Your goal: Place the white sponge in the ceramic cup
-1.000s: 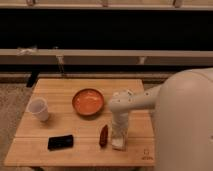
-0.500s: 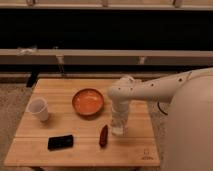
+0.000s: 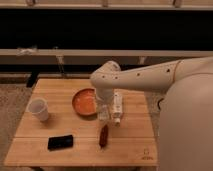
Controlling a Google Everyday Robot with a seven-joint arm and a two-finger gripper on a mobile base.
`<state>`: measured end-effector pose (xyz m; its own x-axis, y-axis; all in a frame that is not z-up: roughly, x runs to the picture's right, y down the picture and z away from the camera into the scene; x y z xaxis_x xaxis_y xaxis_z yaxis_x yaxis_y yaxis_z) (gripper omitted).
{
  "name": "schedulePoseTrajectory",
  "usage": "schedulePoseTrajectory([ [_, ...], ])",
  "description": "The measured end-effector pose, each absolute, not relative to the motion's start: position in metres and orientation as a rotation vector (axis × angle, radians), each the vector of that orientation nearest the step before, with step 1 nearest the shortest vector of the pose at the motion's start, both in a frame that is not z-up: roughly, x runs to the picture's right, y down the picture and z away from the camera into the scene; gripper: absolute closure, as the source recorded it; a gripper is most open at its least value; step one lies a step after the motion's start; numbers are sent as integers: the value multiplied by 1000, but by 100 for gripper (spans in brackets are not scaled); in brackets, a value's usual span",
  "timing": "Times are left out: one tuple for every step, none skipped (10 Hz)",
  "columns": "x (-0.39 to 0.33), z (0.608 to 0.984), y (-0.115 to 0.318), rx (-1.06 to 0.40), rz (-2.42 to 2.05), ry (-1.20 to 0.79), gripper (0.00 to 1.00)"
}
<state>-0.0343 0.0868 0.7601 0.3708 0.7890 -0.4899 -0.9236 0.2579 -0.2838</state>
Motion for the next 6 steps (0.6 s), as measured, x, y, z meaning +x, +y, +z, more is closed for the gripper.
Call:
schedulePoseTrajectory([
  [-54, 758, 74, -583, 1121, 201, 100],
  [-68, 755, 64, -582, 1075, 145, 100],
  [-88, 752, 53, -585, 1001, 68, 100],
  [-112, 747, 41, -596, 919, -22, 100],
  [-133, 743, 32, -608, 849, -99, 100],
  [-148, 738, 25, -619, 798, -159, 100],
])
